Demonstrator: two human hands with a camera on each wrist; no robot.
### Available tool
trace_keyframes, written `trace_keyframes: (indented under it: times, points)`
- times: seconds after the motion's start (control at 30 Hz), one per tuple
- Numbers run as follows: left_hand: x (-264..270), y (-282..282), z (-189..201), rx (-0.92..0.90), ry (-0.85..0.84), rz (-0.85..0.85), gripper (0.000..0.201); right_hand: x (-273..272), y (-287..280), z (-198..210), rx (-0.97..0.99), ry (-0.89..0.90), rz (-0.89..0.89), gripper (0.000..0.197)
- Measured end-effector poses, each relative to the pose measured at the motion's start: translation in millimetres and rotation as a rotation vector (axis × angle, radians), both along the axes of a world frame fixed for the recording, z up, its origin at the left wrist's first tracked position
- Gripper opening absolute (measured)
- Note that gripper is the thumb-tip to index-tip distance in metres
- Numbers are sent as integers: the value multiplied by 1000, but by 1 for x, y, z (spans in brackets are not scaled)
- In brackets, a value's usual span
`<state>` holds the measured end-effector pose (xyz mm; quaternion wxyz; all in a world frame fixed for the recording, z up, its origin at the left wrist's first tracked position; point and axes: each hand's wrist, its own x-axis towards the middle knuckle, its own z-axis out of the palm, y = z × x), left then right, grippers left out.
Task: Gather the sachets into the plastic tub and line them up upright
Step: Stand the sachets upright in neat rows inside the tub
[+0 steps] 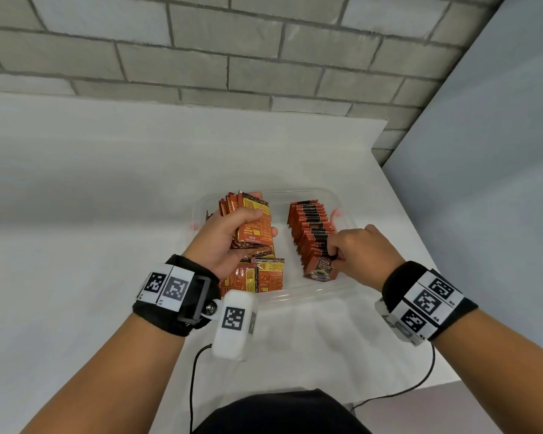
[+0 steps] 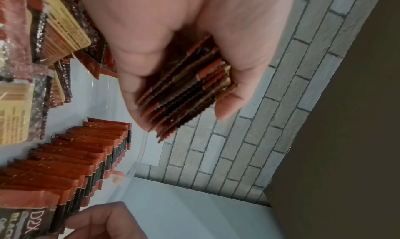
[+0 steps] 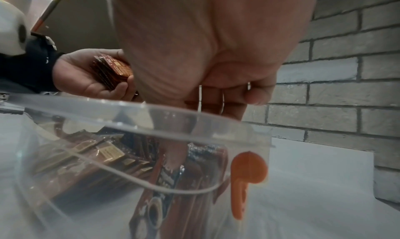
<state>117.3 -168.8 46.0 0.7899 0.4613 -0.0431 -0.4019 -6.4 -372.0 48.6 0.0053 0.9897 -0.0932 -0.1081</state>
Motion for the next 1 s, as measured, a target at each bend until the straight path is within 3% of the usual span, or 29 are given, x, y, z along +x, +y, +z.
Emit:
trace_keyframes:
  times: [0.07, 0.17, 0.3, 0.37, 0.53, 0.63, 0.7, 0.9, 1.0]
  points:
    - [-1, 0, -1, 12, 6, -12, 23, -1, -1, 0, 23, -2, -2, 10]
    - [-1, 0, -2, 11, 8, -38, 28, -2, -2, 4, 137, -44, -37, 8]
    - [-2, -2, -3, -31, 10, -96, 42, 3, -3, 23, 560, -309, -218, 8]
    - [-4, -5, -2, -60, 14, -137, 45, 8, 2, 35, 729, -398, -262, 18]
    - [-11, -16, 2, -117, 3, -219, 43, 20, 28, 46, 1007, -332, -213, 44]
    - [-13, -16, 3, -131, 9, -203, 34, 24, 34, 43, 1103, -356, -200, 45]
    - [-13, -12, 3, -116, 10, -186, 21, 27, 35, 42, 1141, -381, -219, 39]
    - [-6, -4, -4, -118, 70, -8, 40, 28, 38, 42, 939, -726, -134, 17]
    - [-6, -5, -2, -176, 58, -24, 35, 23, 46, 37, 817, -605, 46, 14]
